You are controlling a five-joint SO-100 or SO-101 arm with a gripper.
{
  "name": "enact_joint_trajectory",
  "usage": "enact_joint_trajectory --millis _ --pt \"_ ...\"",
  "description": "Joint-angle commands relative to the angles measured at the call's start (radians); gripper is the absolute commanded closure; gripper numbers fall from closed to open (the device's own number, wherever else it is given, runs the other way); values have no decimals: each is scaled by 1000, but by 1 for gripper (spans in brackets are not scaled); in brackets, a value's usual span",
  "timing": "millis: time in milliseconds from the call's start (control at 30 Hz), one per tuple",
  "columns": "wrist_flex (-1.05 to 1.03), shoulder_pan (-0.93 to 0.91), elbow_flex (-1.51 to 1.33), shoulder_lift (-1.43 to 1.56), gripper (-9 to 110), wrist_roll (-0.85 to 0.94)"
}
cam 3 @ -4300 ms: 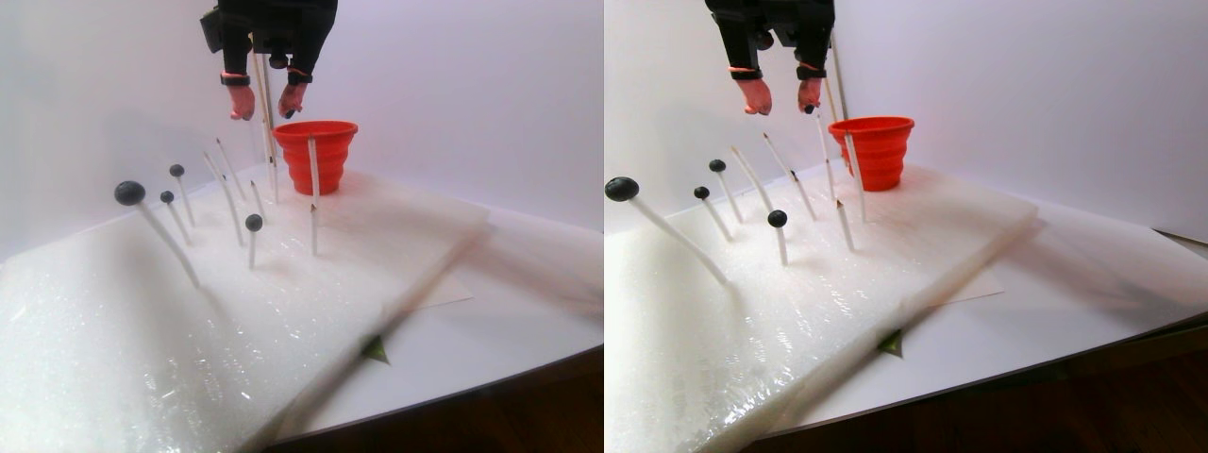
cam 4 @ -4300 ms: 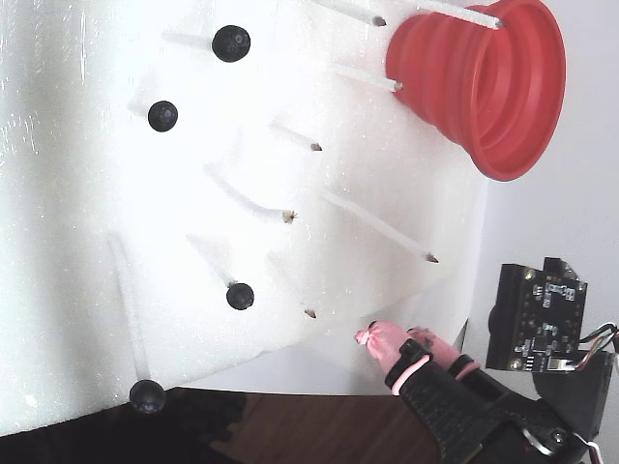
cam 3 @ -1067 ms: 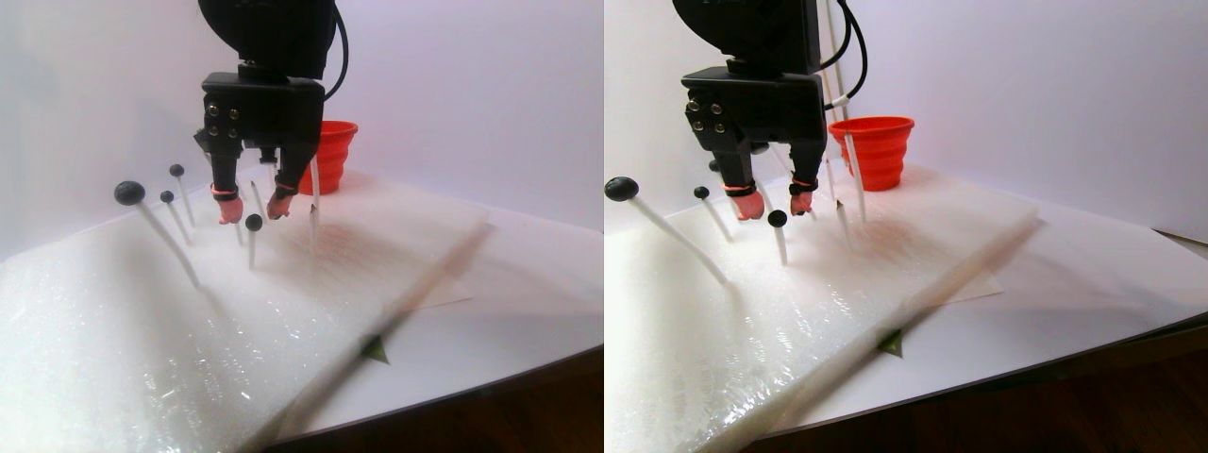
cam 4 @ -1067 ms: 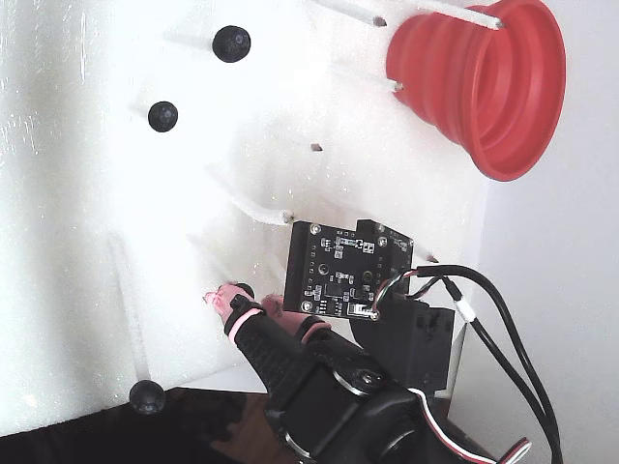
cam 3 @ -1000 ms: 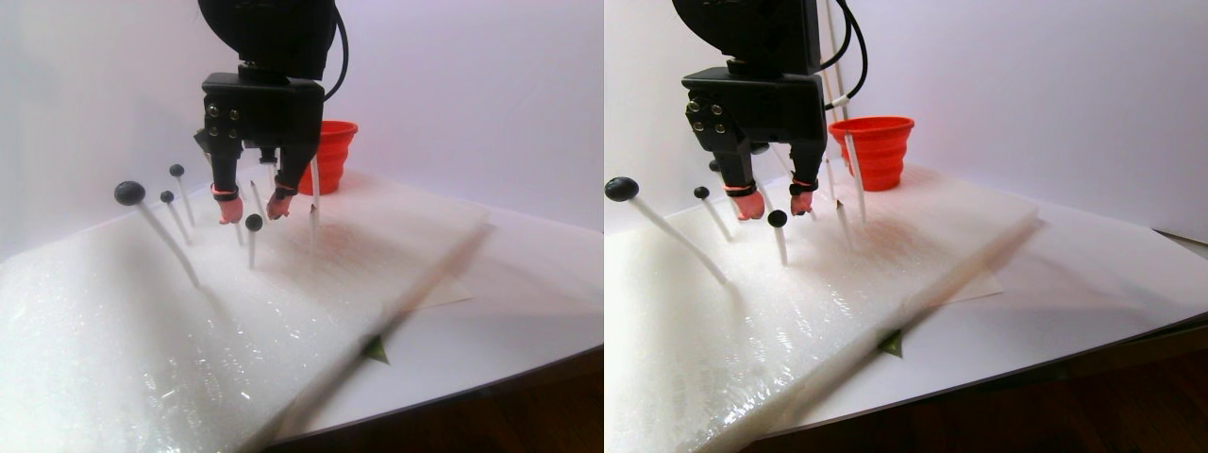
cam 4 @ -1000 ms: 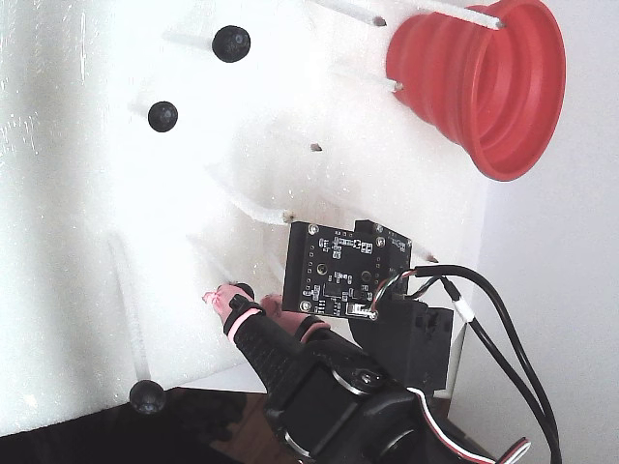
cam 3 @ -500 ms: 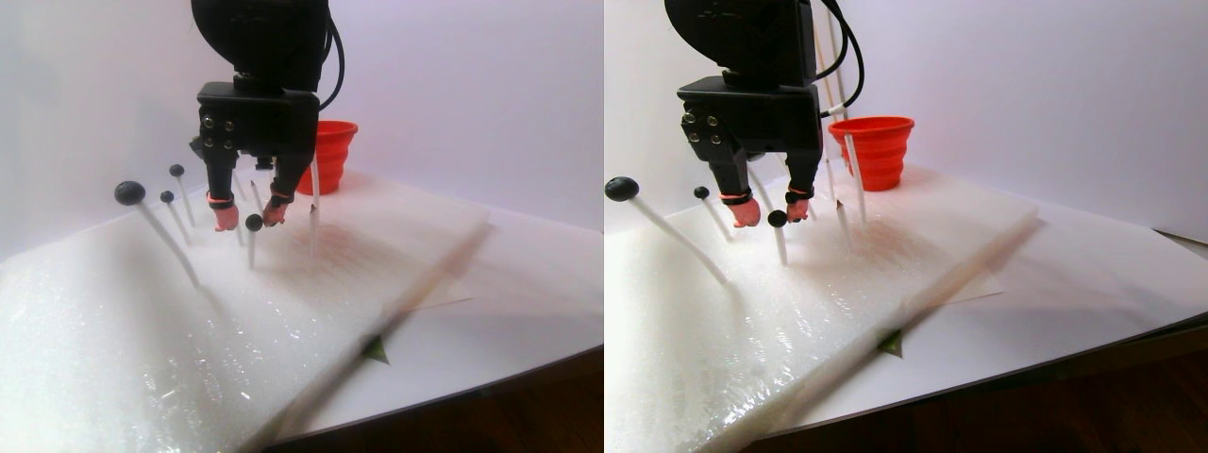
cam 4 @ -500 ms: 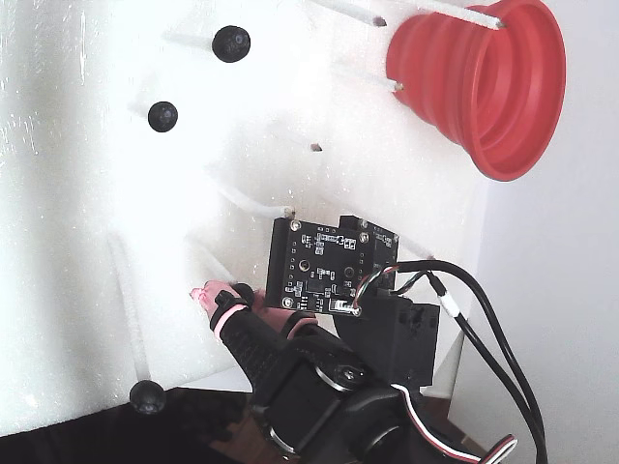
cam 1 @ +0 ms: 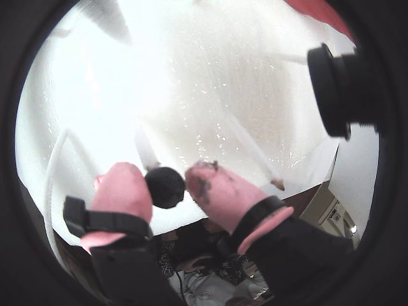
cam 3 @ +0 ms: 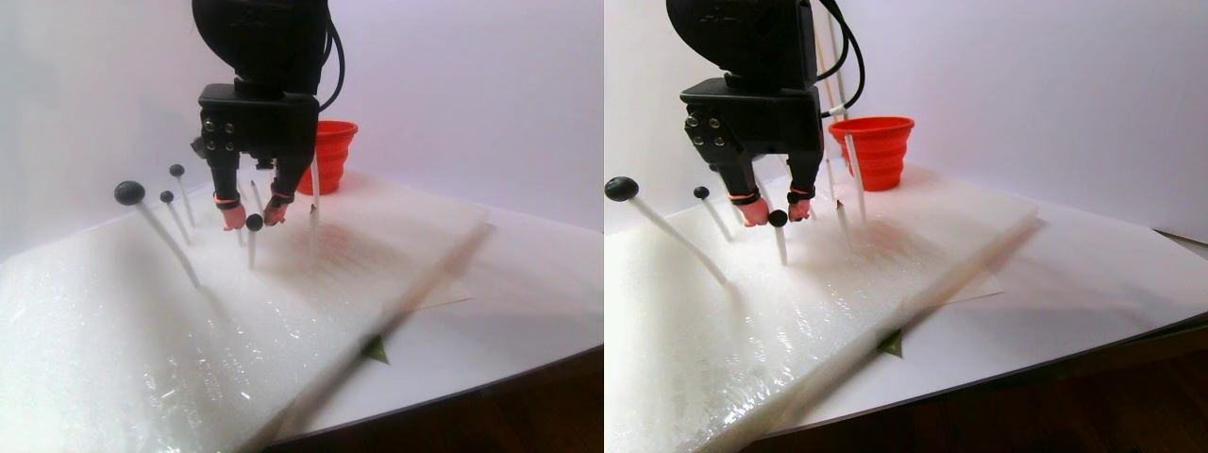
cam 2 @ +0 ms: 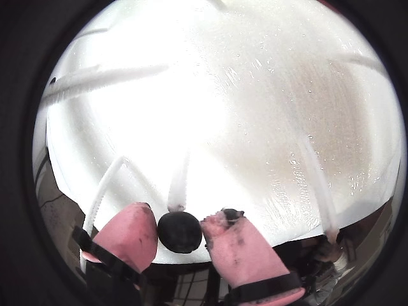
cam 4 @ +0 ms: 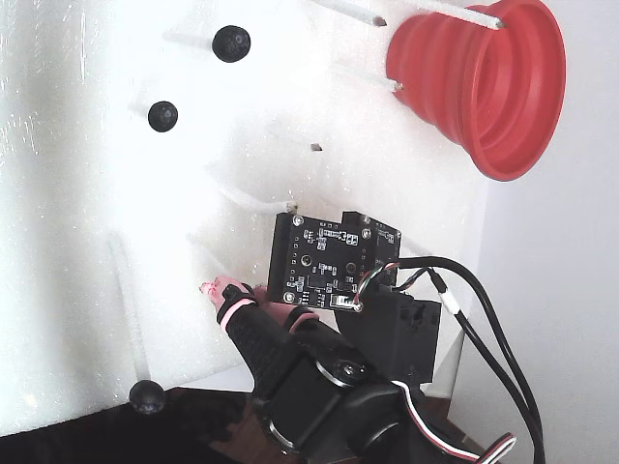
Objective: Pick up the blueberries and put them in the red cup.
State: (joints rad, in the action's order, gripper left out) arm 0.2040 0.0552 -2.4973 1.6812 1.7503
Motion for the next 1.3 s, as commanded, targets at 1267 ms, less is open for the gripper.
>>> enact_joint_trajectory --millis 1267 --pt "-163 -3 11 241 90 25"
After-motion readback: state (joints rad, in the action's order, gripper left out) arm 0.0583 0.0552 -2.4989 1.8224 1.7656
